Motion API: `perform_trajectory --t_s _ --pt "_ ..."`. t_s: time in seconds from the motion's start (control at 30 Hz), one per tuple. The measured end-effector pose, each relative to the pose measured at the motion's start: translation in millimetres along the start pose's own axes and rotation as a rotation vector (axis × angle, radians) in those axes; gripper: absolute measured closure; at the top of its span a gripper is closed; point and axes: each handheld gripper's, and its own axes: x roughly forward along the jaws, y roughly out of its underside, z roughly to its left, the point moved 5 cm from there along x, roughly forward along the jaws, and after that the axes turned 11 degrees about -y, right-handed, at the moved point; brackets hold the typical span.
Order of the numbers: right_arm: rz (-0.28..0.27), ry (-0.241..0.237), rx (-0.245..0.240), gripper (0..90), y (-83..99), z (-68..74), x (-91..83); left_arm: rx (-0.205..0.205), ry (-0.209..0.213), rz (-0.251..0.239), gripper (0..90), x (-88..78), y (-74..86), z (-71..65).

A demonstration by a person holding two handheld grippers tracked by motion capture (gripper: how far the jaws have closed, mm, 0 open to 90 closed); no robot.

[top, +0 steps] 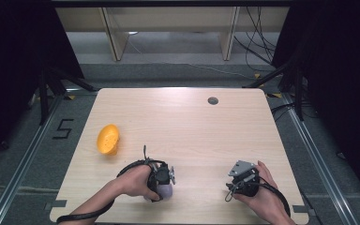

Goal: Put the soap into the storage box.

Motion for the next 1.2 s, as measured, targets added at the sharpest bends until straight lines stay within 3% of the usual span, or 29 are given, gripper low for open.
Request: perform_trajectory --t_s 0.3,0.47,0.77,0.83,0.9,1.03,1.07,1.1,1.2 --pt "0.001 -0.002 -0.002 33.3 0.1 0.4 0.3 -0.013 -0.022 0.033 48.8 -0.9 -1.3 -1.8" --pt "0.005 -0.013 -0.012 33.5 0.0 0.4 0.5 -0.050 -0.021 0.043 49.0 -1.4 0.8 -1.2" --pt "0.000 -0.004 -0.021 33.5 -0.3 -0.4 1.0 -0.088 -0.007 0.032 49.0 -2.0 2.2 -2.2" --pt "0.000 -0.004 -0.026 33.6 -0.3 -0.6 1.0 -0.072 -0.028 0.026 49.0 -2.3 2.6 0.5" --pt "-0.001 -0.005 -0.026 33.6 -0.3 -0.6 0.8 -0.083 -0.030 0.024 49.0 -3.6 3.2 0.9" --pt "-0.001 -0.006 -0.027 33.6 -0.4 -0.6 0.8 -0.123 -0.029 0.001 49.1 -7.0 4.2 1.9" --pt "-0.001 -0.004 -0.027 33.6 -0.4 -0.6 1.0 -0.158 -0.029 -0.013 49.0 -8.9 4.5 2.6" --pt "-0.001 -0.004 -0.027 33.6 -0.4 -0.6 1.0 -0.158 -0.029 -0.013 49.1 -8.9 4.5 2.6" --pt "-0.002 -0.004 -0.027 33.6 -0.5 -0.6 0.8 -0.213 -0.029 -0.031 49.0 -12.2 5.8 3.3"
